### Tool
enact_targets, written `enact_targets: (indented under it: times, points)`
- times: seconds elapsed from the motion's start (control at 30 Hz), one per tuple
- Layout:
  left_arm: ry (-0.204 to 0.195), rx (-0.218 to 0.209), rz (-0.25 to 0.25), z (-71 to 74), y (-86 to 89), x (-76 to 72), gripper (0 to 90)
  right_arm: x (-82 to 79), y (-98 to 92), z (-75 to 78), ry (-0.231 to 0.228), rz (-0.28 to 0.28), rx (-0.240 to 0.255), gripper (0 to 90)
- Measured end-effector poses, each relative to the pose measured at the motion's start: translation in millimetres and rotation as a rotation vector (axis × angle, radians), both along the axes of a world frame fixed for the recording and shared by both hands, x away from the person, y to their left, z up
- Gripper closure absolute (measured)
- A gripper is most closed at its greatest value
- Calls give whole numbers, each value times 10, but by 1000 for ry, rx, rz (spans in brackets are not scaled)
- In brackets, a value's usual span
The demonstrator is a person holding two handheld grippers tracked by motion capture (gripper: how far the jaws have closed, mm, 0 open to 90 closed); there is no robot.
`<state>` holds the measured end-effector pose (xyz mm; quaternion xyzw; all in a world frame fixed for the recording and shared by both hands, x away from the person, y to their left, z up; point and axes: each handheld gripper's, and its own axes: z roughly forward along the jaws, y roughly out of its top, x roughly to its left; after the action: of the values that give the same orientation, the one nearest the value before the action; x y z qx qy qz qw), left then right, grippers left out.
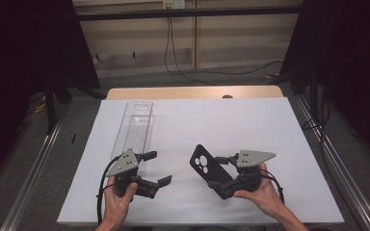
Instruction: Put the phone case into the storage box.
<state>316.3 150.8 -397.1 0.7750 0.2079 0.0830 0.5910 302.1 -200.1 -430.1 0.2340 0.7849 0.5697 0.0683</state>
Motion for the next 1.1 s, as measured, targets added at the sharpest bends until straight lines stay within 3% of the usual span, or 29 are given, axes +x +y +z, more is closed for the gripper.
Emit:
enact_targets:
  times: [0.2, 0.3, 0.5, 0.6, 0.77, 1.1]
  points:
    - [-1, -20, -8, 61, -114, 65, 36, -4, 12, 4, -1, 8, -4, 143]
    - [-17, -7, -12, 94, -177, 95, 21, -7, 16, 4, 0, 12, -2, 143]
    - [-13, 3, -64, 86, -321, 184, 14, 0, 6, 4, -1, 12, -3, 143]
    - [10, -10, -116, 66, -377, 220, 17, -3, 11, 2, -3, 15, -7, 143]
    - [-2, 7, -172, 70, -426, 216, 19, -4, 16, -4, 2, 27, -10, 143]
    - [2, 23, -208, 15, -491, 211, 13, -14, 53, -17, 10, 59, -7, 144]
